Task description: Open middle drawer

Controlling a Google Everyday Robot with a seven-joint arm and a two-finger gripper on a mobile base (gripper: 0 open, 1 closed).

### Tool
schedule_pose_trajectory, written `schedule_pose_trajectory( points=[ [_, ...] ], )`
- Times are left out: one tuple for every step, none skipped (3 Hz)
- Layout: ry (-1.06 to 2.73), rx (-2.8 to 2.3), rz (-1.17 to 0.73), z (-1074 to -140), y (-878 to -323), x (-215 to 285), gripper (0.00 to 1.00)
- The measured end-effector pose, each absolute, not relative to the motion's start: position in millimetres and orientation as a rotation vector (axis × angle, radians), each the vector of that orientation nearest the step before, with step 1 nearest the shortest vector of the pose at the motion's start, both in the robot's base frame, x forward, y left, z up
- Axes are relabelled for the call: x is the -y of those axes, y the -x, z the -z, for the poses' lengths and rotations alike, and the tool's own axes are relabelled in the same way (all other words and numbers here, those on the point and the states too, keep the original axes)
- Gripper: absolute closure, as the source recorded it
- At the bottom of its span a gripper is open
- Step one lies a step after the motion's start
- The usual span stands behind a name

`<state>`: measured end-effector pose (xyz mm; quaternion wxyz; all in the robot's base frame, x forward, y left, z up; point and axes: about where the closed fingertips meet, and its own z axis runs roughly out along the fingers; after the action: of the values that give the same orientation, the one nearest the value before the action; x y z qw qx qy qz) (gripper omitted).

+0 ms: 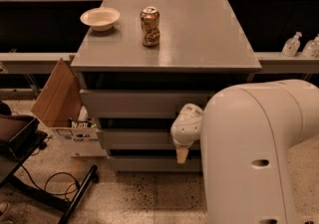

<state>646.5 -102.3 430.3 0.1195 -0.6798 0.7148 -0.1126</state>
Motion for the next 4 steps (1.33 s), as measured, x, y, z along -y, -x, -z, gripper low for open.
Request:
schedule_pose_trajectory(
  points=[
    [1.996,-2.121,0.317,-417.2,-649.3,99.0,0.34],
    [1.974,-2.172,0.297,-415.4,-643.5,102.8,0.57],
    [1.945,-2.225,0.293,-426.6,-628.7,111.2,0.80],
    [1.945,-2.225,0.293,-432.7,-629.1,111.0,1.00]
  ],
)
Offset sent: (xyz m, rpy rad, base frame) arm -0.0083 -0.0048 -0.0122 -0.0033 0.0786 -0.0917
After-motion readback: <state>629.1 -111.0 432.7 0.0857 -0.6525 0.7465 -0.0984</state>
